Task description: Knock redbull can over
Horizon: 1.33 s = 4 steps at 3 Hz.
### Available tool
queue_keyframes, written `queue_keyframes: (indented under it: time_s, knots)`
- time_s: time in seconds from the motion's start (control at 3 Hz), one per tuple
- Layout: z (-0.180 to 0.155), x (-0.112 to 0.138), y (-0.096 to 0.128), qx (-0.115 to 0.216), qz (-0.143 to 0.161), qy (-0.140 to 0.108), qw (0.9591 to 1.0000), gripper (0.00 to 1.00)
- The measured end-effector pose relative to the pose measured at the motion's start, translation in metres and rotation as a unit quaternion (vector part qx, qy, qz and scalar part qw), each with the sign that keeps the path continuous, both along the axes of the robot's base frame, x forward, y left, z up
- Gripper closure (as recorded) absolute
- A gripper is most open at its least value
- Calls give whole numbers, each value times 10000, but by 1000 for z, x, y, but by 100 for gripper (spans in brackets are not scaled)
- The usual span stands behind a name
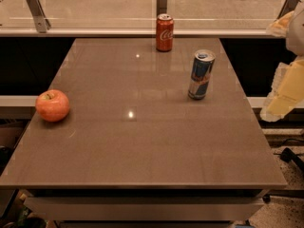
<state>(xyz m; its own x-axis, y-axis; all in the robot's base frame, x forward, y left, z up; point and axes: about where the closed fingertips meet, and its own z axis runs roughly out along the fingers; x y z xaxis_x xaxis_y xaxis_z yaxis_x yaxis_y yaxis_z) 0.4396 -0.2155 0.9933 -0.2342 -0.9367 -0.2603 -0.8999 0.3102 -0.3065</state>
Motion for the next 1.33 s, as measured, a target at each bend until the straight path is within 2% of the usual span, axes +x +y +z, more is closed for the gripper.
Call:
queue_keyframes:
  time_s: [0.33, 0.67, 1.0, 1.33]
  knots:
    - [0, 5, -11, 458, -198, -243, 9985, 0]
    - [-2, 14, -23, 993, -290, -560, 9931, 0]
    - [-9, 30, -27, 1550, -224, -927, 9833, 0]
    - [-14, 48, -25, 2076, -38, -1263, 9700, 0]
